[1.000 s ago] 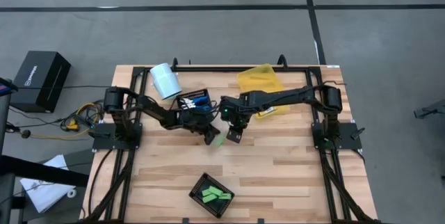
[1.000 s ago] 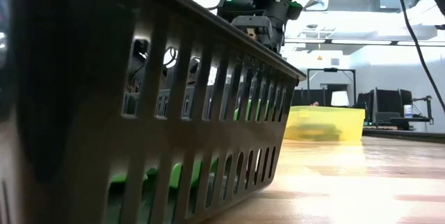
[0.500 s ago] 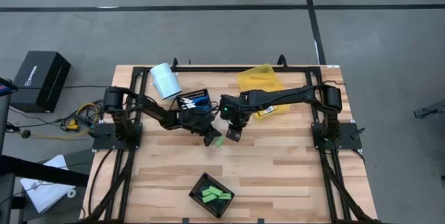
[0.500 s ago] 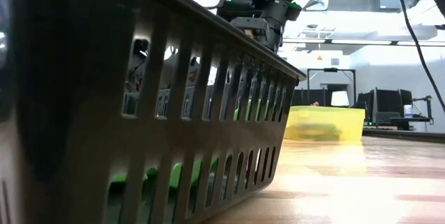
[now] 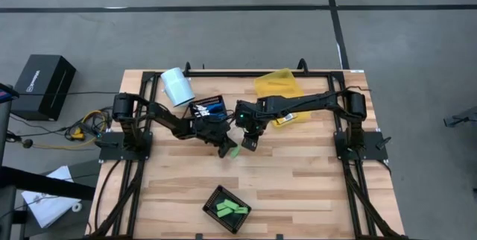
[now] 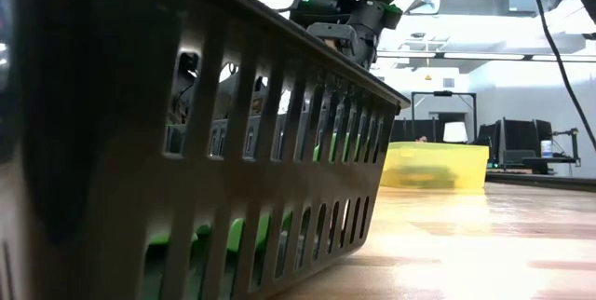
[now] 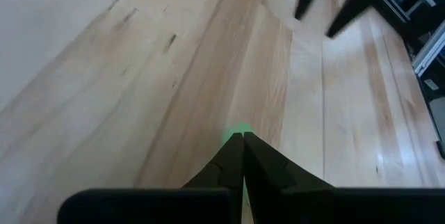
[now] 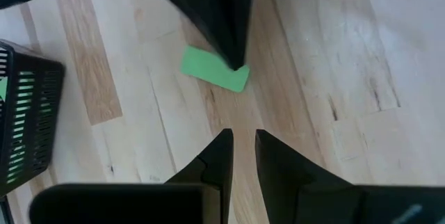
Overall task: Pick & Place School Supplies
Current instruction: Put the green eraser into the bottom black bin
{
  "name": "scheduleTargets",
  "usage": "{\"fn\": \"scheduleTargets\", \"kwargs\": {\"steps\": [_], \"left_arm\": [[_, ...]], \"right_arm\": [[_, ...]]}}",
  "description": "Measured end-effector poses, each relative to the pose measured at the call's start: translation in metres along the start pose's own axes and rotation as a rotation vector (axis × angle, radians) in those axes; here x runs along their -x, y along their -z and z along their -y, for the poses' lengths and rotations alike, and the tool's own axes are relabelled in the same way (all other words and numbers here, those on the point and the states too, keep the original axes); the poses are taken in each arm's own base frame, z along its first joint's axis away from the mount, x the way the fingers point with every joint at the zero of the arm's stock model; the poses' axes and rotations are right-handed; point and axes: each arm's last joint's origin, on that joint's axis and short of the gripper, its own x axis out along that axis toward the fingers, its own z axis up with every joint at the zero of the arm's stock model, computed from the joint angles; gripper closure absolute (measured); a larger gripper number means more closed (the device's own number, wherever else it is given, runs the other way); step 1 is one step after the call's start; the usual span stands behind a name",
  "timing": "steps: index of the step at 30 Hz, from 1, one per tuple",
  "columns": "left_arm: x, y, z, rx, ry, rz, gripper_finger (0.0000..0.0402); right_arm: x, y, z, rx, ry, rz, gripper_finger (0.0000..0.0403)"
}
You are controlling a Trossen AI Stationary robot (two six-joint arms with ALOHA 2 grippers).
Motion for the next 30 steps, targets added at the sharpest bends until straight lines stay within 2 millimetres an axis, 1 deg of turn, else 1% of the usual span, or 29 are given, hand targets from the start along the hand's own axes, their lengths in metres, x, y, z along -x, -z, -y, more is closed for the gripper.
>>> {"fn": "scheduleTargets", "kwargs": {"steps": [5, 12, 17, 22, 30], "left_arm": [[-0.006, 0.001, 0.001, -0.008, 0.013, 0.0, 0.04], [-0.007, 0.0, 0.001, -0.007, -0.003, 0.0, 0.04], [-0.015, 0.008, -0.003, -0.007, -0.017, -0.03, 0.04], [-0.024, 0.013, 0.002, -0.033, 0.005, -0.046, 0.04], [-0.024, 0.014, 0.002, -0.037, 0.017, -0.058, 0.04]], "right_arm": [[0.001, -0.001, 0.003, -0.008, 0.002, 0.005, 0.0349], [0.001, -0.001, 0.003, -0.007, -0.01, 0.005, 0.0349], [0.002, -0.002, 0.004, -0.012, -0.023, 0.002, 0.0349], [0.002, -0.001, 0.005, -0.016, -0.02, -0.009, 0.0349], [0.002, 0.0, 0.006, -0.012, -0.017, -0.02, 0.0349]]}}
